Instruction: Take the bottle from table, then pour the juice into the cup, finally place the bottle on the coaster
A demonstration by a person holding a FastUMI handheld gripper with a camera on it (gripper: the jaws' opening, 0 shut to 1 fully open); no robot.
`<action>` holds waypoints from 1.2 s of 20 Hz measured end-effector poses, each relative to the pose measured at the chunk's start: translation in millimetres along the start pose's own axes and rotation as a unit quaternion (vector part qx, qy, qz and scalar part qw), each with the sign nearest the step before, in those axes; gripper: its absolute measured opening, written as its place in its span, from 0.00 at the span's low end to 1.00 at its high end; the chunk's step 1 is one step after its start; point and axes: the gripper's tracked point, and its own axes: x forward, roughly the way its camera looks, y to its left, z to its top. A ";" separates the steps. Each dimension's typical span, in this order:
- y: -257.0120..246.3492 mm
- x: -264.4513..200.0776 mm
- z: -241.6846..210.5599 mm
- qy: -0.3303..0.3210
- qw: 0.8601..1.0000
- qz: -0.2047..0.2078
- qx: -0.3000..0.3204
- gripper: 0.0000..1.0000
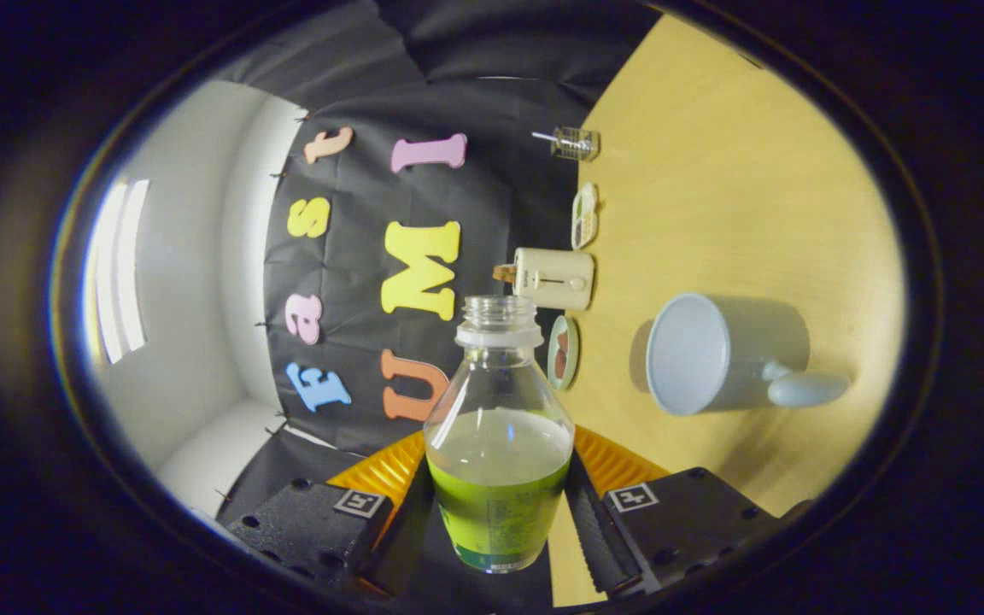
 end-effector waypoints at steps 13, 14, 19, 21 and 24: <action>-16.4 13.0 5.4 0.010 0.929 -0.113 -0.354 0.80; -16.2 13.3 5.7 0.008 0.921 -0.116 -0.372 0.81; -5.6 19.8 -4.5 0.000 0.875 -0.123 -0.467 0.81; -12.4 25.9 -2.5 0.003 0.849 -0.152 -0.507 0.80; -15.4 39.1 0.9 0.004 0.814 -0.183 -0.552 0.81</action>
